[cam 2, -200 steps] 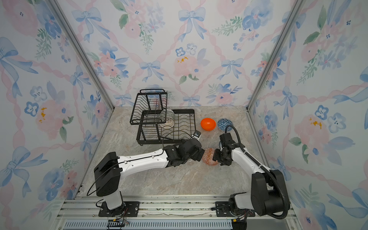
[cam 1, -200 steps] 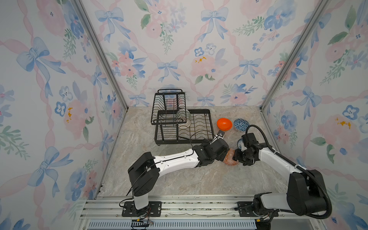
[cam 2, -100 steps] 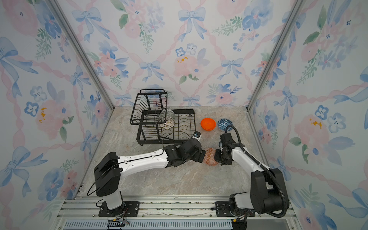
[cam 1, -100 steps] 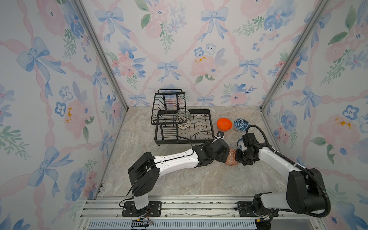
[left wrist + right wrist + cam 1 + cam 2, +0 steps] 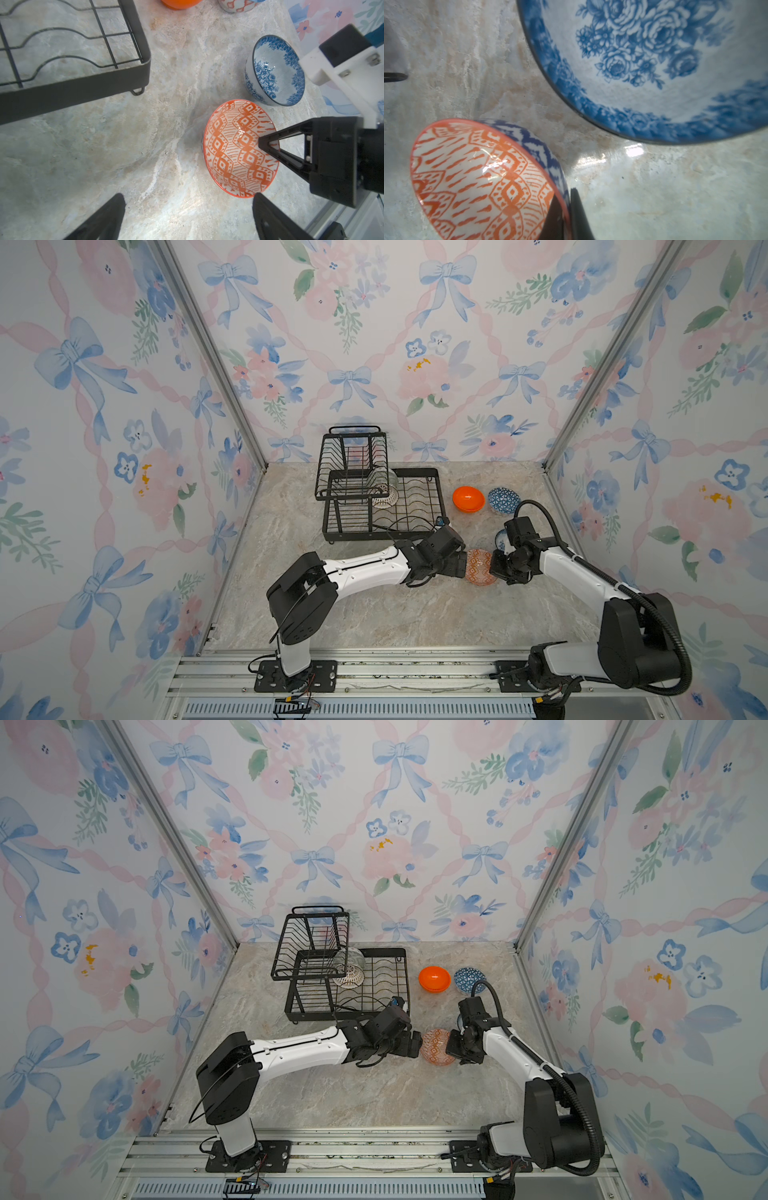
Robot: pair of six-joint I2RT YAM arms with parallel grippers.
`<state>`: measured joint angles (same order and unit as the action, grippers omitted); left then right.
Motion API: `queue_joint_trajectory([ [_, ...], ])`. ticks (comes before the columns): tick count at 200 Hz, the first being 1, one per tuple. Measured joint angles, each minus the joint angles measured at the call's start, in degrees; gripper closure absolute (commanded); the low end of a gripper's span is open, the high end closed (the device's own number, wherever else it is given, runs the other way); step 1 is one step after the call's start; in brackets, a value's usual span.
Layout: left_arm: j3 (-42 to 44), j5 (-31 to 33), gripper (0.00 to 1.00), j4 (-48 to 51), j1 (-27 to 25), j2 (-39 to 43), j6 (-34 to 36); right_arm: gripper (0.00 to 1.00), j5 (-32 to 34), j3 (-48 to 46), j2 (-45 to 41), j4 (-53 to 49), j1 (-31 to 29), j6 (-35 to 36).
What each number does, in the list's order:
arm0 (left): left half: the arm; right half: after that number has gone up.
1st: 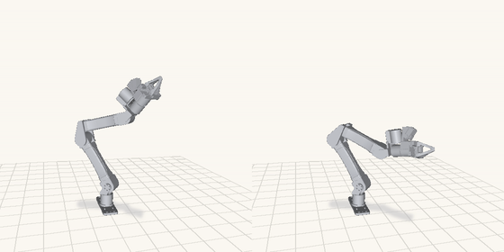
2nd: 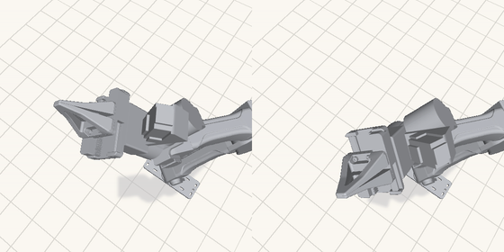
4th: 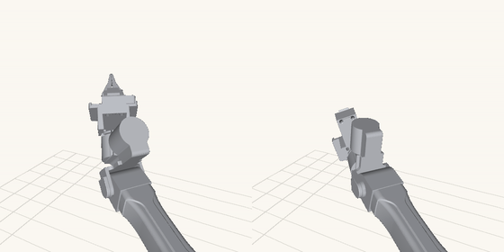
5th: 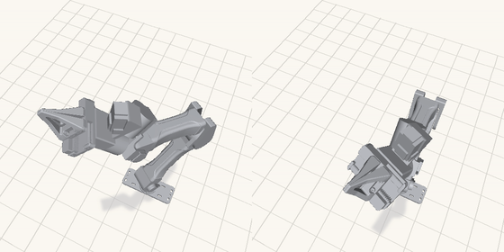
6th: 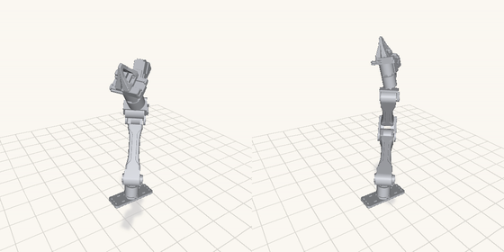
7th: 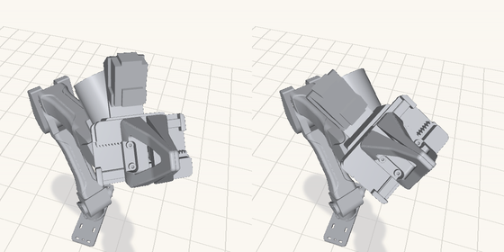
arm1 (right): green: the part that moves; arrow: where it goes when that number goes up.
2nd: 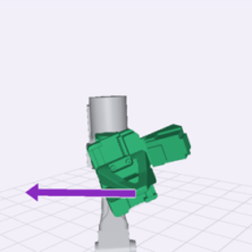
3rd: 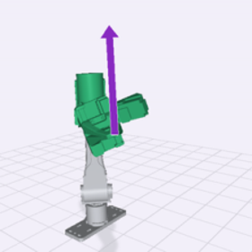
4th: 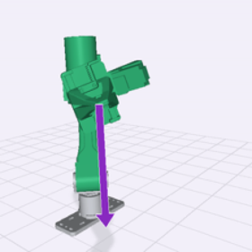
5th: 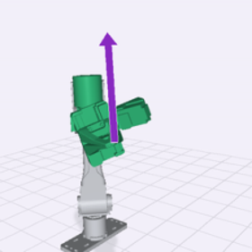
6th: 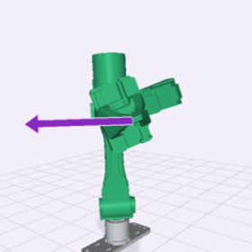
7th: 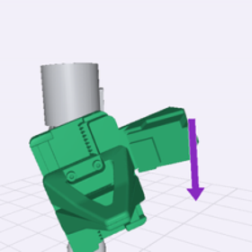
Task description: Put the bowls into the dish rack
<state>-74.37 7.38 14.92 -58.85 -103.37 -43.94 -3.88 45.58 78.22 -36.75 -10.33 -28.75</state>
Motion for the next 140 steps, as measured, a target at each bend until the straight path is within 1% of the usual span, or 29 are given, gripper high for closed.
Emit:
queue_joint_trajectory([
  [29, 0.0, -1.51, 0.08, -0.02, 0.02, -0.42, -1.4, 0.97, 1.14, 1.38, -0.68, -1.09, -0.68, -0.85],
  [58, -0.26, -2.6, 0.11, -0.02, 0.04, -0.85, -2.67, 0.99, 1.99, 3.08, -3.82, -1.79, -1.31, -1.73],
  [78, -1.27, -3.82, 0.15, 0.0, 0.42, -1.44, -3.72, 1.0, 2.4, 4.79, -5.29, -2.08, -1.49, -1.99],
  [115, -4.28, -4.96, 0.19, 0.0, 2.51, -1.64, -6.19, 1.0, 3.85, 7.5, -7.1, -2.27, -2.6, -2.19],
  [140, -6.86, -5.2, 0.25, -0.02, 3.72, -1.64, -7.85, 1.0, 4.96, 8.74, -8.09, -2.4, -3.67, -2.32],
])
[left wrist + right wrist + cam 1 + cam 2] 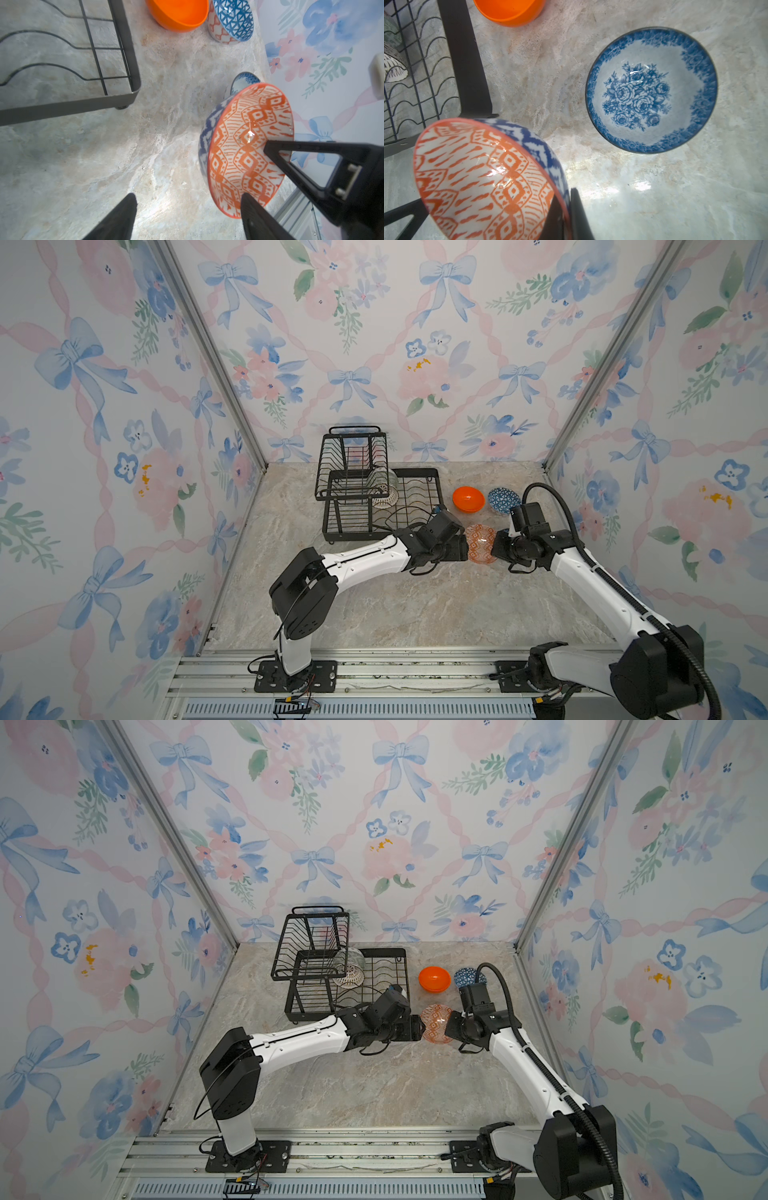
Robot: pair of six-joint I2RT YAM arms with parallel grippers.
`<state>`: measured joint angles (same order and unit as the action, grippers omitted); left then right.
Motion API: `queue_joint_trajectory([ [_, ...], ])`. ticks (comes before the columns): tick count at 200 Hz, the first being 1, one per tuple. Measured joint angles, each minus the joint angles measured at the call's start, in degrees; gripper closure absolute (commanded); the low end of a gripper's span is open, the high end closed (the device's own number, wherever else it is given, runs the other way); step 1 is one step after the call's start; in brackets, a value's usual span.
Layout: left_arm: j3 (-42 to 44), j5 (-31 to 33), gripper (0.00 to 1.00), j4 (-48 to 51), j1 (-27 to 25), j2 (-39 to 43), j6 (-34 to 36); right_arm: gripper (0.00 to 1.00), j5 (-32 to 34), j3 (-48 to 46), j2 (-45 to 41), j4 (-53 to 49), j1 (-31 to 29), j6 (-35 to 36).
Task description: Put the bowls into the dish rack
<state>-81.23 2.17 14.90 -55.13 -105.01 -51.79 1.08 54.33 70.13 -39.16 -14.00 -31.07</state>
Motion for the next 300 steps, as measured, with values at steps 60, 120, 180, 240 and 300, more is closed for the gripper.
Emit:
queue_joint_trajectory([
  [60, -5.64, -0.26, 0.4, -0.02, 0.79, -1.6, -3.02, 1.0, 2.86, 2.82, -1.77, -0.26, -1.84, -0.22],
  [120, -8.83, -0.74, 0.64, 0.0, 0.79, -5.05, -5.2, 1.0, 3.89, 5.03, -2.75, -0.09, -2.62, -0.44],
  [180, -11.58, 0.68, 1.0, 0.9, 1.18, -6.97, -5.27, 0.96, 5.03, 6.78, -3.37, -0.44, -3.43, -0.2],
  [240, -12.17, 1.88, 1.0, 1.42, 1.55, -7.02, -4.9, 0.75, 4.52, 9.33, -1.9, -0.46, -3.63, -1.79],
  [300, -12.15, 4.13, 1.0, 2.03, 1.81, -5.86, -3.98, 0.59, 3.19, 15.13, 0.15, 0.33, -3.63, -3.89],
])
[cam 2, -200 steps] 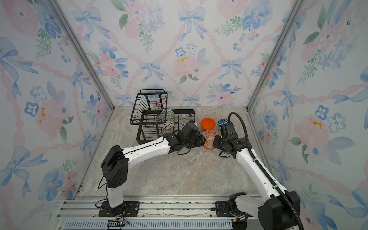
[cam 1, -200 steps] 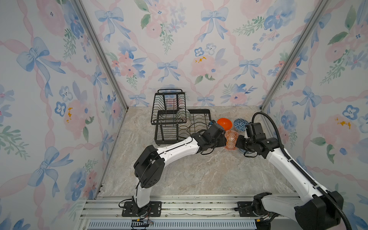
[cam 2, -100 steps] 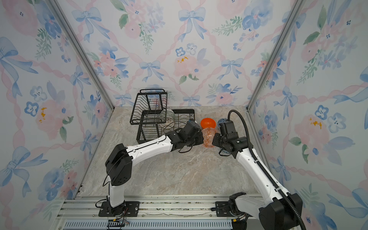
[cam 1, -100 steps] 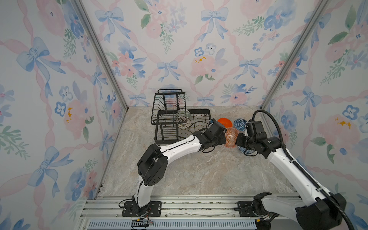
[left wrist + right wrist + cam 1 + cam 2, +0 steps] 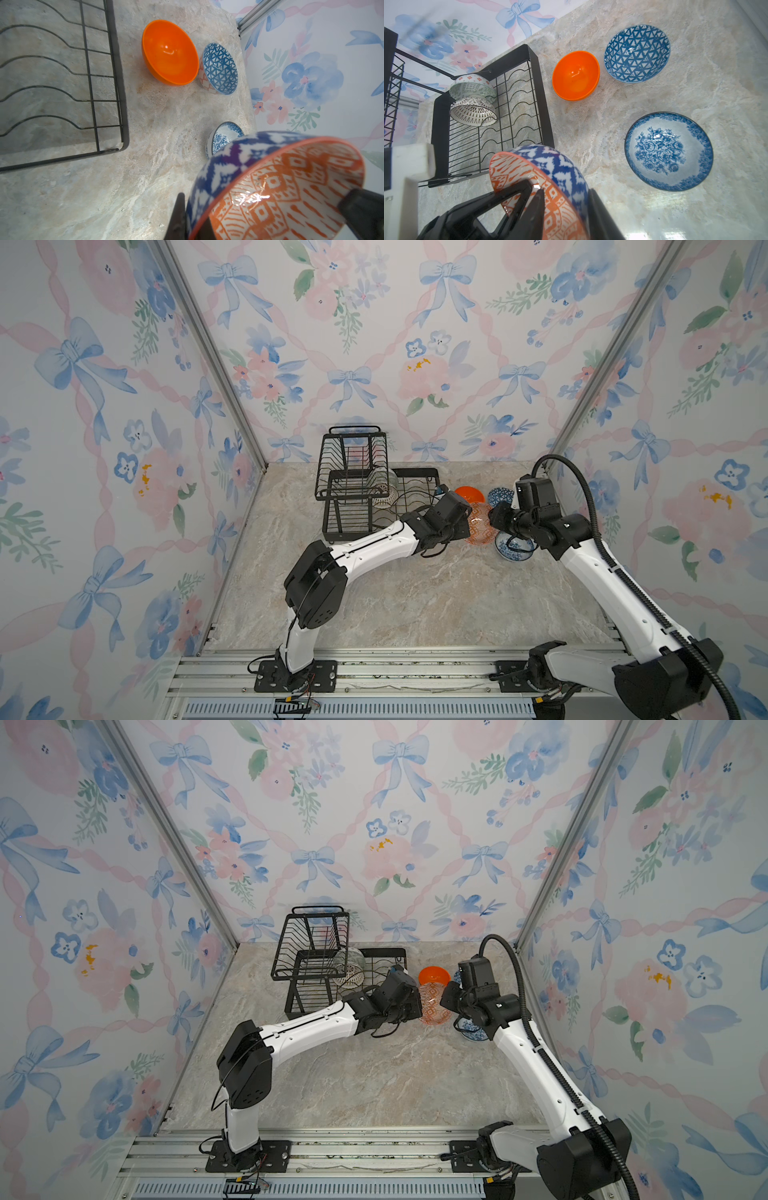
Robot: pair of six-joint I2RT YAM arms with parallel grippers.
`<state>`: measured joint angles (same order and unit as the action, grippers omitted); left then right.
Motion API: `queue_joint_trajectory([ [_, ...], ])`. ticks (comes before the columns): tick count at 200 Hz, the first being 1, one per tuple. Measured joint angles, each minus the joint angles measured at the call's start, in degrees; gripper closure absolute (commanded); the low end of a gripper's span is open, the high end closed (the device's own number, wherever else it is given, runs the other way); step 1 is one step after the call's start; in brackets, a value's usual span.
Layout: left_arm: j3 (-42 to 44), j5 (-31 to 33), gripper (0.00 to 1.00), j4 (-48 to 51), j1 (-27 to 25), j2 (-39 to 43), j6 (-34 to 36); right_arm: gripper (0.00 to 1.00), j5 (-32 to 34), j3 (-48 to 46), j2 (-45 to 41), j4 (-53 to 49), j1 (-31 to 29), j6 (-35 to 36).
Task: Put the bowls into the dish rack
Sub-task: 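Lift the orange-patterned bowl with right gripper toward the left gripper, then raise the held bowl high toward the rack with right gripper while left gripper waits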
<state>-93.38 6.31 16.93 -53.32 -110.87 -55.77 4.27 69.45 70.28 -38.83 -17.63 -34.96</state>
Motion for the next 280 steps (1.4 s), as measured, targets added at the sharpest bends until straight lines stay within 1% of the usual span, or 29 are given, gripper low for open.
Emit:
queue_joint_trajectory([
  [35, 0.28, 3.15, 1.0, 0.04, 0.28, 1.62, 0.7, 0.51, 0.02, 0.98, 0.17, -0.46, 0.07, -0.5],
  [72, 0.28, 6.88, 1.0, -0.02, 0.85, 3.37, 2.51, 0.33, -0.94, 2.99, 0.17, -1.29, 1.11, -1.62],
  [82, 0.28, 8.37, 1.0, -0.07, 1.03, 3.82, 3.32, 0.21, -1.25, 3.54, 0.11, -1.38, 1.46, -2.49],
  [94, 0.28, 10.21, 1.0, -0.02, 1.2, 4.2, 4.46, 0.0, -1.62, 4.09, -0.02, -1.53, 1.92, -2.54],
  [99, 0.24, 11.04, 1.0, -0.04, 1.25, 4.31, 4.94, 0.03, -1.92, 4.26, -0.2, -1.55, 2.21, -2.84],
  [142, -1.66, 18.32, 1.0, -0.07, 1.7, 4.74, 10.56, 0.03, -4.17, 6.58, -2.23, -0.74, 3.32, -6.29],
  [174, -3.28, 22.64, 1.0, -2.8, 2.78, 5.11, 14.97, 0.03, -7.34, 8.02, -3.85, 3.39, 3.41, -12.02],
  [196, -2.93, 25.24, 1.0, -8.04, 3.45, 5.7, 18.84, 0.03, -8.46, 11.37, -2.86, 5.73, 3.41, -17.35],
  [232, -1.22, 28.2, 1.0, -20.35, 3.69, 6.58, 25.88, 0.03, -9.46, 17.35, 0.07, 9.84, 3.43, -27.17],
  [280, -1.79, 30.56, 1.0, -31.06, 3.69, 5.97, 33.92, 0.03, -8.98, 19.39, 3.85, 17.68, 1.62, -40.17],
])
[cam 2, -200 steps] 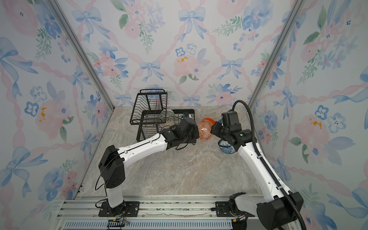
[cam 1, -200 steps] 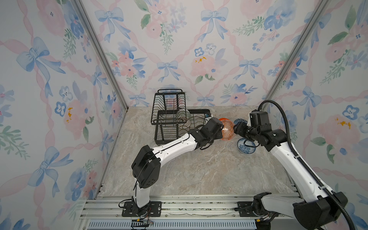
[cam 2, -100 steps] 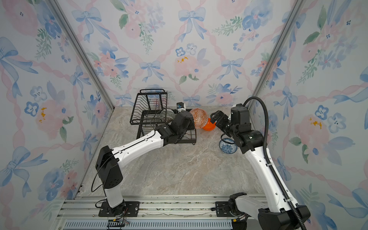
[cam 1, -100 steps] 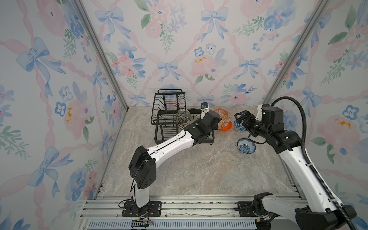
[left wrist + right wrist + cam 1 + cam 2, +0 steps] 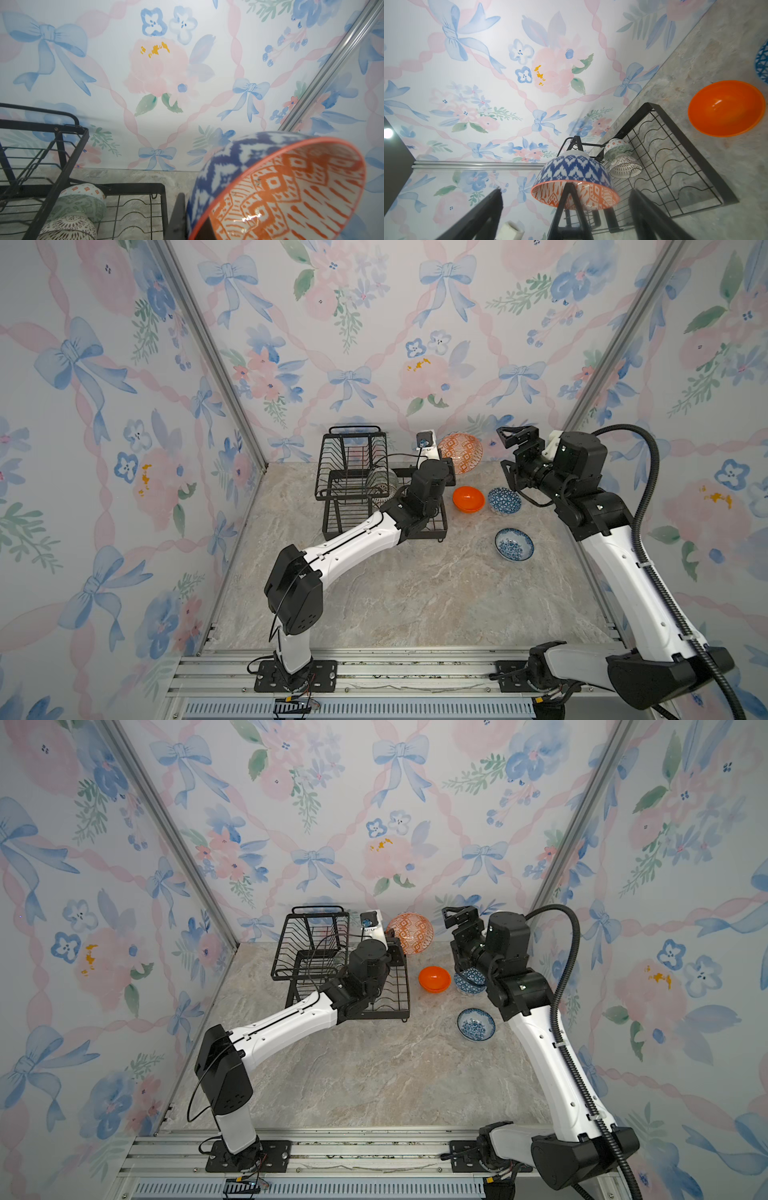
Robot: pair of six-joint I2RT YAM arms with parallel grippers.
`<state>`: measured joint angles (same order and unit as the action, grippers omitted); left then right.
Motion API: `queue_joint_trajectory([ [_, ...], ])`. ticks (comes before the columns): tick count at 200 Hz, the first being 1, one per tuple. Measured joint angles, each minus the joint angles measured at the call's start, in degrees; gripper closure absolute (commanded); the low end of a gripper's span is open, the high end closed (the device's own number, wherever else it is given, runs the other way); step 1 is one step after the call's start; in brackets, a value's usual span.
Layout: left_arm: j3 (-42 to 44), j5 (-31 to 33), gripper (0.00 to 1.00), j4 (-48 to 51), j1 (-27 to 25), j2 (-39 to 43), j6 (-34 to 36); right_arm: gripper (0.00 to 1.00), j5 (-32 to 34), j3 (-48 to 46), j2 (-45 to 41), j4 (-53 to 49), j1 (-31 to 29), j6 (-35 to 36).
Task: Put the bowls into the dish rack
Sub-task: 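Raise the held bowl high toward the rack with right gripper while left gripper waits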
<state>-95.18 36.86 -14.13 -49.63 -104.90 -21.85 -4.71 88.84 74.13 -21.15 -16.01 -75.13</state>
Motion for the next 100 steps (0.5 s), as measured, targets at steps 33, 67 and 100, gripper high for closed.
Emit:
queue_joint_trajectory([
  [33, -1.27, 0.24, 1.0, -5.05, 0.0, -1.81, 3.56, 0.03, 1.07, 3.8, 4.04, 3.26, -3.65, -5.35],
  [67, -1.33, 0.61, 1.0, -7.28, 0.0, -3.39, 5.35, 0.03, 3.15, 5.44, 5.92, 6.69, -6.71, -8.76],
  [100, -1.29, 1.49, 1.0, -8.24, -0.2, -3.67, 6.21, 0.0, 5.33, 5.44, 7.56, 10.38, -7.74, -11.93],
])
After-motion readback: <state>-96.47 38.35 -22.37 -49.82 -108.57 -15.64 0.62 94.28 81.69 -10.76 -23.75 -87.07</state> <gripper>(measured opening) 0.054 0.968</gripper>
